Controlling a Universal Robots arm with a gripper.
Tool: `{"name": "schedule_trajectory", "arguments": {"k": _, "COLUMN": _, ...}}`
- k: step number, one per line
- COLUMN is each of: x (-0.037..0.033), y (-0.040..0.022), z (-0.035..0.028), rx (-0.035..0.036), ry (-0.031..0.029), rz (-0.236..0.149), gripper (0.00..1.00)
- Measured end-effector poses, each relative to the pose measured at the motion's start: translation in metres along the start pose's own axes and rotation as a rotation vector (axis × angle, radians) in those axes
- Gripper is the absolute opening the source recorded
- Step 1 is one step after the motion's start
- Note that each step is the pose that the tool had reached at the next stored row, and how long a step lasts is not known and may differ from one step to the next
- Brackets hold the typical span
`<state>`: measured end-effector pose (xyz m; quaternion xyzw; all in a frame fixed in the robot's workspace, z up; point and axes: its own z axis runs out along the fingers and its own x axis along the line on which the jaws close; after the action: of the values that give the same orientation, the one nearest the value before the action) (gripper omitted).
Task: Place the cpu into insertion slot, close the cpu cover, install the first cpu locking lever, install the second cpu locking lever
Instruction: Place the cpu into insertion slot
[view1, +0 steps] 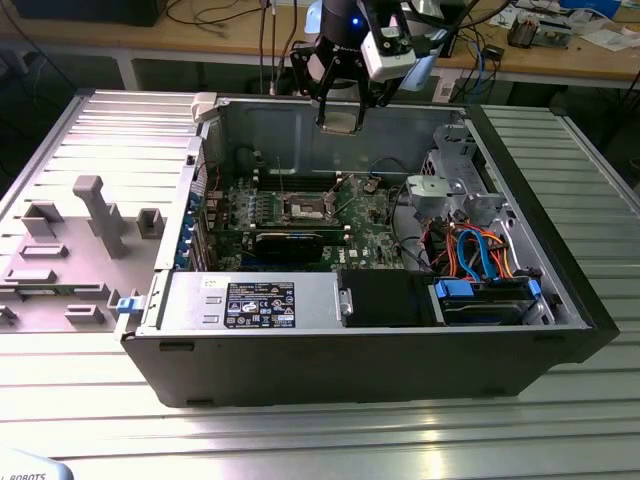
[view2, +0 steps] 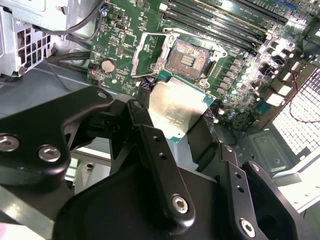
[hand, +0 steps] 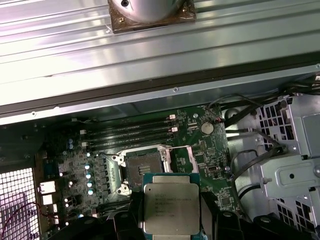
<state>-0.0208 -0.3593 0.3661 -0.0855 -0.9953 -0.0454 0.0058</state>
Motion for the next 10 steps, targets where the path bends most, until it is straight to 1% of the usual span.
{"name": "schedule_trajectory", "arguments": {"k": 5, "x": 0.0000, "y": 0.0000, "z": 0.0000, "rx": -0.0002, "ry": -0.0009, "rz": 0.010, "gripper": 0.54}}
{"name": "schedule_trajectory", "arguments": {"k": 10, "x": 0.0000, "y": 0.0000, "z": 0.0000, "rx": -0.0002, "ry": -0.0010, "rz": 0.011, "gripper": 0.54}}
